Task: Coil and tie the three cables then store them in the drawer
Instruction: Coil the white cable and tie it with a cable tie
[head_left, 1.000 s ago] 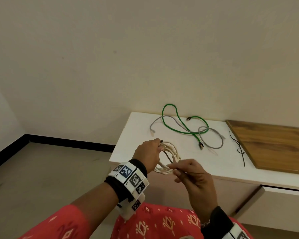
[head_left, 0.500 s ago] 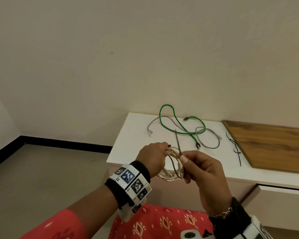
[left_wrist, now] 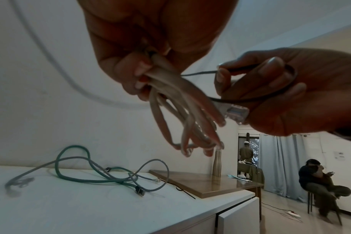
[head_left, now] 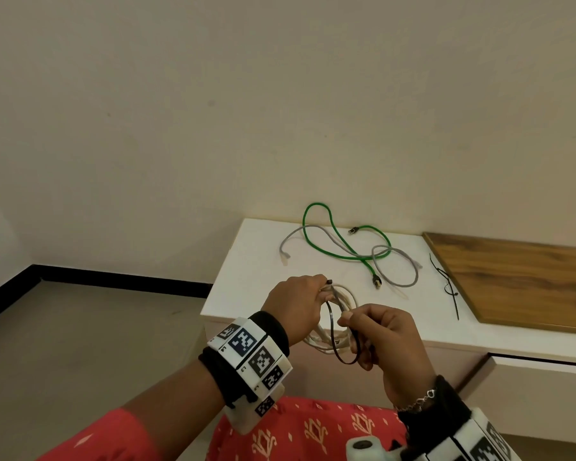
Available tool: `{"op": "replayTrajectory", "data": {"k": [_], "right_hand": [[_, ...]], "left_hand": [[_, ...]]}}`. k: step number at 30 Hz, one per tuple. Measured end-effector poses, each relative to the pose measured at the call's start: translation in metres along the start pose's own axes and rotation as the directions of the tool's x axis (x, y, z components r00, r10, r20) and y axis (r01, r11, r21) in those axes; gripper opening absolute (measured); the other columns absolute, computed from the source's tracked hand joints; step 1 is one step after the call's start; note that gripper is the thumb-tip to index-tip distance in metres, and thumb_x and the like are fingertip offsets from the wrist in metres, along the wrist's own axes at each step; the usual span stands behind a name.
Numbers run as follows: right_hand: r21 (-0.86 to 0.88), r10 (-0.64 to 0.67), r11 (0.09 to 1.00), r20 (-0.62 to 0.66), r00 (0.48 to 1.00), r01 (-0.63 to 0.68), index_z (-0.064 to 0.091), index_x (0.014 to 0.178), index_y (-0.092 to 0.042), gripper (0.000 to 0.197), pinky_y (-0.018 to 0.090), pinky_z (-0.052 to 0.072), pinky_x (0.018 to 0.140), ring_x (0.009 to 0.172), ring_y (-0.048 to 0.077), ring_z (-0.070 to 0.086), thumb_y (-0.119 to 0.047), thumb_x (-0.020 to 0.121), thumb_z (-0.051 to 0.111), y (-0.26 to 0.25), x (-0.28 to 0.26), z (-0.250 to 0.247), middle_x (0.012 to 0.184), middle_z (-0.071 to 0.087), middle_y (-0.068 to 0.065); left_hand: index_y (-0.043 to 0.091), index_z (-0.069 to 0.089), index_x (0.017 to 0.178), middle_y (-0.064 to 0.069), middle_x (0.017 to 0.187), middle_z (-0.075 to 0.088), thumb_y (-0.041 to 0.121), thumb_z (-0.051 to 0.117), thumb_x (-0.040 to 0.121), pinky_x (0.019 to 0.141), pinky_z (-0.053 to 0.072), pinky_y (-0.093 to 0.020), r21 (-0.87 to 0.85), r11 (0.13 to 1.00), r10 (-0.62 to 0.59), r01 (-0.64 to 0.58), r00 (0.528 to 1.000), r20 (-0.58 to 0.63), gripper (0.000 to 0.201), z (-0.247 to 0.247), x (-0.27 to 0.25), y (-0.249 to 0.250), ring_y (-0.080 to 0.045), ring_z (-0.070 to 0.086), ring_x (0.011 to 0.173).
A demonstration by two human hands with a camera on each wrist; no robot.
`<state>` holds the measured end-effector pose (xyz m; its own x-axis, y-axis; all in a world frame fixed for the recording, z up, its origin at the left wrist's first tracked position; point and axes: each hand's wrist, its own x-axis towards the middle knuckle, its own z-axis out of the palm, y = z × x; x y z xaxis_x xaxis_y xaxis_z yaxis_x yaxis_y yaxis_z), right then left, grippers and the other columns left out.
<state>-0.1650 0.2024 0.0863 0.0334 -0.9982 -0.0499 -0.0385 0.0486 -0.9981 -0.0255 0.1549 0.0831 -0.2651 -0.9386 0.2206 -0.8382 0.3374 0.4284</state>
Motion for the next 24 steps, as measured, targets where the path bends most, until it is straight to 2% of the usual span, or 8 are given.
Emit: {"op": "replayTrajectory", "data": {"k": [8, 17, 24], "right_hand": [[0.0, -0.004, 1.0, 0.001, 1.0, 0.004, 0.063, 0.073, 0.008, 0.017, 0.016, 0.029, 0.034, 0.03, 0.008, 0.034, -0.003, 0.084, 0.056, 0.0002, -0.0002, 0.0003, 0.039, 0.045, 0.003], [-0.009, 0.012, 1.0, 0.001, 1.0, -0.012, 0.064, 0.068, 0.002, 0.02, 0.016, 0.029, 0.034, 0.03, 0.008, 0.034, -0.003, 0.085, 0.055, 0.0007, -0.0008, 0.0002, 0.035, 0.046, -0.001], [-0.007, 0.017, 1.0, 0.012, 1.0, -0.017, 0.063, 0.072, 0.004, 0.019, 0.016, 0.029, 0.034, 0.031, 0.007, 0.035, -0.004, 0.087, 0.054, 0.0022, -0.0012, 0.0001, 0.035, 0.046, -0.003]], "left_hand": [[0.009, 0.054, 0.108, -0.012, 0.107, 0.065, 0.025, 0.038, 0.097, 0.079, 0.044, -0.036, 0.013, 1.0, 0.002, -0.002, 1.0, 0.009, 0.025, 0.0008, 0.0011, 0.0003, -0.03, 0.059, 0.096], [0.009, 0.054, 0.11, -0.011, 0.109, 0.065, 0.024, 0.038, 0.096, 0.081, 0.044, -0.037, 0.02, 1.0, 0.003, -0.004, 1.0, 0.013, 0.026, 0.0018, -0.0002, 0.0007, -0.03, 0.059, 0.098], [0.008, 0.054, 0.109, -0.012, 0.109, 0.065, 0.025, 0.038, 0.097, 0.08, 0.044, -0.037, 0.044, 0.999, 0.008, -0.009, 1.0, 0.016, 0.026, 0.0036, -0.0005, 0.001, -0.03, 0.059, 0.098]]}}
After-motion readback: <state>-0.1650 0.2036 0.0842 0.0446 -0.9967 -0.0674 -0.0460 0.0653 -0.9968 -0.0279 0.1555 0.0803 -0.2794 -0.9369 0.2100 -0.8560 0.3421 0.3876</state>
